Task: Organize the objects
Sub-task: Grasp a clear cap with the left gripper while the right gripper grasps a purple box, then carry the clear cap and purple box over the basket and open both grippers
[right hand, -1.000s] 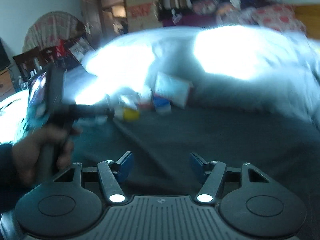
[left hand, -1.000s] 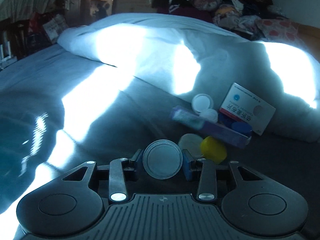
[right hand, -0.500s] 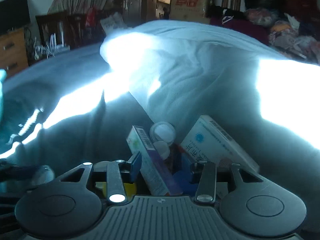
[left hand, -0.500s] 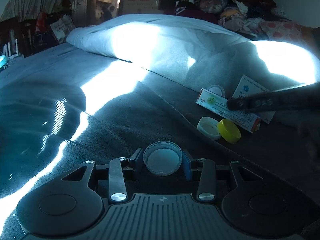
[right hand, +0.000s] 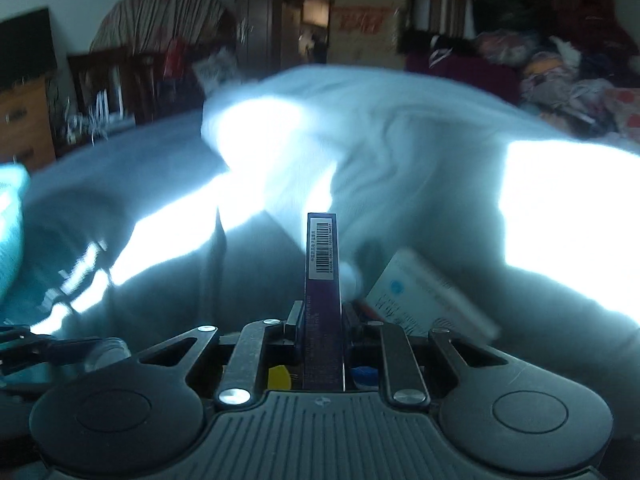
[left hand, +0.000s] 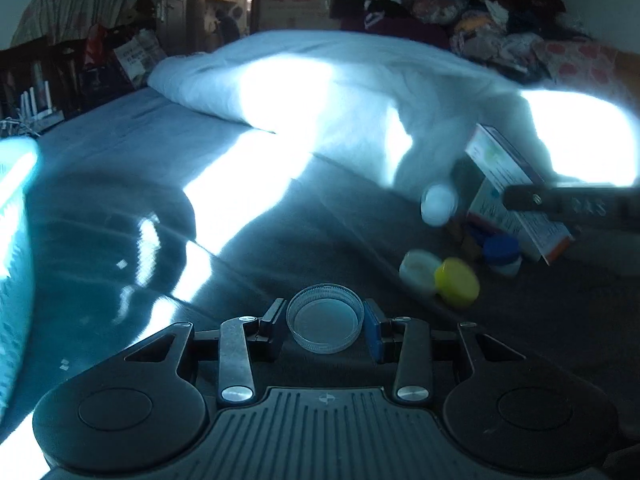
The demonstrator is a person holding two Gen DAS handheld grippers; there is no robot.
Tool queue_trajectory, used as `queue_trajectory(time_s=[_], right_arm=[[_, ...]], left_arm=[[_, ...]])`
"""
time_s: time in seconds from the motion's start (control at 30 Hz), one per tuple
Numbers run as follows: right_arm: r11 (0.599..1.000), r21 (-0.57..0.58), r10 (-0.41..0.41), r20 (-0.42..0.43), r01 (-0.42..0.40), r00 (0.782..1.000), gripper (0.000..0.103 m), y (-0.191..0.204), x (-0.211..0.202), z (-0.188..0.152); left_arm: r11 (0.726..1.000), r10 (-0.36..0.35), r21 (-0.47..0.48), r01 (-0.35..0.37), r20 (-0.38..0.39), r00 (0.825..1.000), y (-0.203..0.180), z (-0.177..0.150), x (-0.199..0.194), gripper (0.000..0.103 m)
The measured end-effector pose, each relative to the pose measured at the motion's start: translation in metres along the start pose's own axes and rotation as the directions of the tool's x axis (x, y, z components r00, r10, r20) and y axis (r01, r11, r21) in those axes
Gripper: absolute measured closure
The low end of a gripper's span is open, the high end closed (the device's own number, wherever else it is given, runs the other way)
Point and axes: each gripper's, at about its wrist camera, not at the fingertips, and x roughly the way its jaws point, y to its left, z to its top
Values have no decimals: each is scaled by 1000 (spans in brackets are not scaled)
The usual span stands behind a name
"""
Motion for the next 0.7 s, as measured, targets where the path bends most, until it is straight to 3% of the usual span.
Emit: queue_trajectory(time_s=[0.23,0.37,0.5,0.6,0.7], right_arm=[[1000,6,27,131,-28,991,84,18,-80,65],[997,-31,82,216,-77,973,84,50,-125,115],[985,-77,167,270,-152,948,83,97,-156,162],[973,-104,230,279,-208,932,83,138,-168,189],[955,-115,294,260,-273,920,83,177,-171,207]], left_arm=[[997,71,-30,-67,177,982,27,72,-99,63],[979,206,-59,-197,255,945,67,115,-154,63],[942,335,-119,-314,289,897,114,142,-201,63],[913,406,-166,-372,280,870,147,150,-225,63],[889,452,-206,-410,248,857,178,150,-237,63]])
